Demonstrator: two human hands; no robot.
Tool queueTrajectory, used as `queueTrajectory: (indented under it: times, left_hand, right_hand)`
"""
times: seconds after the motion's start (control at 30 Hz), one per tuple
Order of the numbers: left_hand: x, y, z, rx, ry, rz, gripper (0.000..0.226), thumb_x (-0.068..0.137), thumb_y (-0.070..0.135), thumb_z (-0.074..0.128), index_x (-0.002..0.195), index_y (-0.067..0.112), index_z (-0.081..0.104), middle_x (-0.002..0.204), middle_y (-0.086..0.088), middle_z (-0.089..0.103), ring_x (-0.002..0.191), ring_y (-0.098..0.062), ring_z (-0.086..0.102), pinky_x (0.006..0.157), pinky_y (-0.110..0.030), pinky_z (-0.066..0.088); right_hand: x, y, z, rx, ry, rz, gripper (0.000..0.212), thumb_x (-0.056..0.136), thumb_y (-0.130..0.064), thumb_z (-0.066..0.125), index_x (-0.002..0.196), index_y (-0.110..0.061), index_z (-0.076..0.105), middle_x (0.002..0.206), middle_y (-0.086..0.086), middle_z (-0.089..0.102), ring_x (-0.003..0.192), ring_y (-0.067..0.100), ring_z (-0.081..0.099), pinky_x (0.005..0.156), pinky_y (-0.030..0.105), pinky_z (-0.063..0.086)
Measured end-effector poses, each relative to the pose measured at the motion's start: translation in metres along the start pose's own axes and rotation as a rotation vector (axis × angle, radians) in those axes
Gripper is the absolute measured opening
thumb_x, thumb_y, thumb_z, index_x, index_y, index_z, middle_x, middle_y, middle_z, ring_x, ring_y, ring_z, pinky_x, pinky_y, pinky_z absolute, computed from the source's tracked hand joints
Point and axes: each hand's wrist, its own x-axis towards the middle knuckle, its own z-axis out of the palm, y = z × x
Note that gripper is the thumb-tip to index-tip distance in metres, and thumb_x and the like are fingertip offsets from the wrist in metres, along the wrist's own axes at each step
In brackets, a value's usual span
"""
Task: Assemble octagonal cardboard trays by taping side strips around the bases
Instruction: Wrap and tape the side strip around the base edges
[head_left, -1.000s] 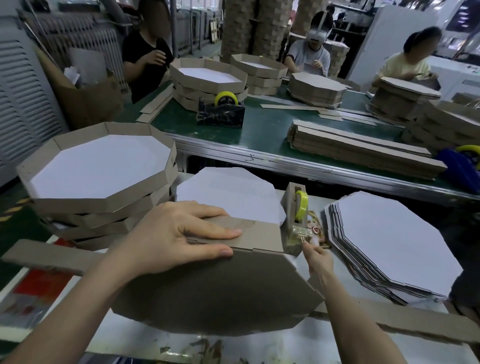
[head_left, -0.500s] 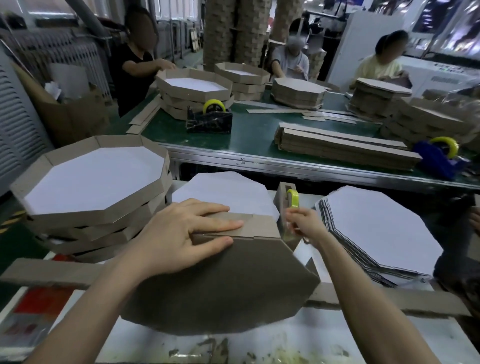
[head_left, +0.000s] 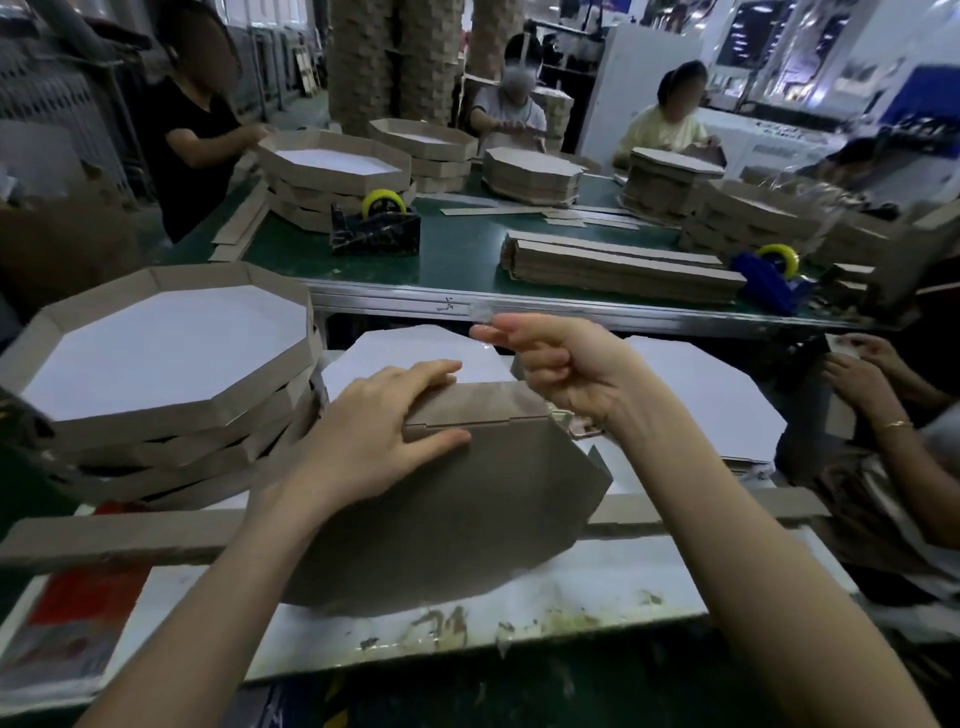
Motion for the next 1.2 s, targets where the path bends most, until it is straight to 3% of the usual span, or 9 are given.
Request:
queueTrajectory:
  times: [0.1,0.2,0.33,0.43,0.6,0.8,0.93,1.07,1.2]
  left_hand:
    - [-0.004,-0.003,-0.001,0.034,-0.046,0.001,0.072,0.081,0.070,0.049,0.144,0.044,0.025,0.132,0.014,0.054,0.117,-0.013,0.050,0.095,-0.037,0.045]
    - [-0.004,-0.005,-0.002,0.048,-0.035,0.008,0.074,0.083,0.066,0.052,0.145,0.041,0.021,0.135,0.009,0.054,0.119,-0.018,0.050,0.095,-0.040,0.043]
    - [-0.005,-0.001,-0.001,0.034,-0.006,0.063,0.072,0.086,0.055,0.060,0.144,0.038,0.021,0.134,0.013,0.057,0.119,-0.016,0.048,0.088,-0.032,0.035]
    - [-0.008,0.001,-0.004,-0.014,0.003,0.095,0.065,0.086,0.048,0.064,0.136,0.045,0.023,0.130,0.012,0.059,0.117,-0.017,0.050,0.084,-0.032,0.033]
    - [-0.012,0.004,-0.005,0.040,0.016,0.153,0.042,0.088,0.053,0.052,0.126,0.051,0.033,0.117,0.007,0.062,0.101,-0.019,0.054,0.073,-0.033,0.035]
    - [-0.012,0.006,-0.009,0.090,-0.054,0.153,0.038,0.092,0.050,0.046,0.130,0.049,0.049,0.134,0.010,0.056,0.119,-0.019,0.050,0.092,-0.041,0.041]
    - [-0.011,0.008,-0.011,0.128,-0.080,0.138,0.036,0.097,0.044,0.049,0.132,0.044,0.055,0.138,0.003,0.054,0.123,-0.024,0.049,0.097,-0.045,0.039]
    - [-0.010,0.008,-0.012,0.124,-0.117,0.112,0.041,0.097,0.042,0.048,0.137,0.045,0.048,0.143,0.001,0.051,0.126,-0.023,0.045,0.100,-0.045,0.037]
    - [-0.009,0.010,-0.012,0.105,-0.129,0.103,0.040,0.098,0.039,0.049,0.138,0.044,0.047,0.144,0.002,0.050,0.126,-0.023,0.044,0.101,-0.043,0.036]
  right_hand:
    - [-0.021,0.016,0.012,0.040,-0.013,0.055,0.022,0.091,0.002,0.048,0.109,0.001,0.061,0.104,0.009,0.068,0.031,0.002,0.030,0.031,0.009,0.022]
    - [-0.034,0.029,0.015,0.105,-0.002,0.090,0.025,0.098,0.004,0.037,0.108,0.001,0.060,0.103,0.010,0.068,0.028,0.001,0.031,0.029,0.009,0.023]
    - [-0.049,0.043,0.016,0.164,0.015,0.111,0.030,0.099,0.006,0.032,0.108,0.001,0.060,0.099,0.009,0.069,0.027,0.002,0.031,0.028,0.009,0.023]
    - [-0.061,0.053,0.016,0.231,0.035,0.120,0.031,0.098,0.006,0.031,0.108,0.002,0.060,0.093,0.010,0.073,0.027,0.002,0.031,0.028,0.010,0.025]
    - [-0.069,0.066,0.018,0.322,0.032,0.146,0.031,0.098,0.006,0.029,0.111,0.004,0.058,0.104,0.013,0.067,0.026,0.002,0.033,0.028,0.010,0.027]
    - [-0.070,0.078,0.013,0.384,0.023,0.141,0.038,0.080,0.005,0.047,0.115,0.004,0.060,0.111,0.013,0.062,0.028,0.003,0.036,0.028,0.011,0.029]
    - [-0.069,0.083,0.008,0.369,-0.018,0.151,0.032,0.077,0.003,0.051,0.100,0.005,0.074,0.107,0.011,0.067,0.029,0.002,0.036,0.029,0.010,0.030]
    - [-0.064,0.094,0.003,0.247,-0.017,0.144,0.032,0.075,-0.002,0.056,0.097,-0.005,0.079,0.111,0.004,0.070,0.032,0.002,0.033,0.030,0.011,0.029]
    - [-0.050,0.103,0.003,0.017,0.097,0.061,0.034,0.079,-0.001,0.053,0.097,-0.010,0.079,0.111,0.005,0.066,0.036,0.002,0.028,0.033,0.014,0.025]
